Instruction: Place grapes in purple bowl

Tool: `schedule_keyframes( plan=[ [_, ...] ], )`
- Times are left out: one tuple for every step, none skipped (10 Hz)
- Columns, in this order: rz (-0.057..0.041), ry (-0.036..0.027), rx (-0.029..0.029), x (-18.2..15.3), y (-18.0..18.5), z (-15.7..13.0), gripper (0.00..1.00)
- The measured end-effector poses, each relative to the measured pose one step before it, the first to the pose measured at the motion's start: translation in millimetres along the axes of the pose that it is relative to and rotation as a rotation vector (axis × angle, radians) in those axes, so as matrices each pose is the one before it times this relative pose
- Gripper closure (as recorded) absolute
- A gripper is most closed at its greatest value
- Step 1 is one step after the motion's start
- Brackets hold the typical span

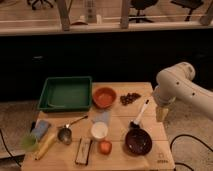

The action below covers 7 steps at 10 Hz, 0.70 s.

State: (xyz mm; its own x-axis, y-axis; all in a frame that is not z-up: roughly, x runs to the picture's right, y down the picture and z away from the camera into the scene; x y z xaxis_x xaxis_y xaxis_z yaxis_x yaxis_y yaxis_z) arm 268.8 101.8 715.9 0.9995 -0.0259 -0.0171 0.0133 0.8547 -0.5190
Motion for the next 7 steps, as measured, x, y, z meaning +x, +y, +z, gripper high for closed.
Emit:
schedule_keyframes(
  plan=[
    [-0.00578, -0.00695, 0.00518, -0.14, -2.98, 6.17, 0.2],
    [-0.00918, -0.00945, 0.00604, -5.62, -7.51, 5.12, 0.2],
    [-0.00972, -0.00481, 0.00575, -4.41, -5.37, 2.42, 0.2],
    [-0.00697, 0.00002, 0.00471, 1.17, -1.14, 2.93, 0.2],
    [-0.00805, -0.00347, 0.00457, -1.91, -2.05, 2.52, 0.2],
    [-0.00991, -0.0053, 0.00586, -3.02, -3.32, 3.22, 0.2],
    [-0.00291, -0.00325, 0.00492, 0.14, -2.58, 2.39, 0.2]
  ],
)
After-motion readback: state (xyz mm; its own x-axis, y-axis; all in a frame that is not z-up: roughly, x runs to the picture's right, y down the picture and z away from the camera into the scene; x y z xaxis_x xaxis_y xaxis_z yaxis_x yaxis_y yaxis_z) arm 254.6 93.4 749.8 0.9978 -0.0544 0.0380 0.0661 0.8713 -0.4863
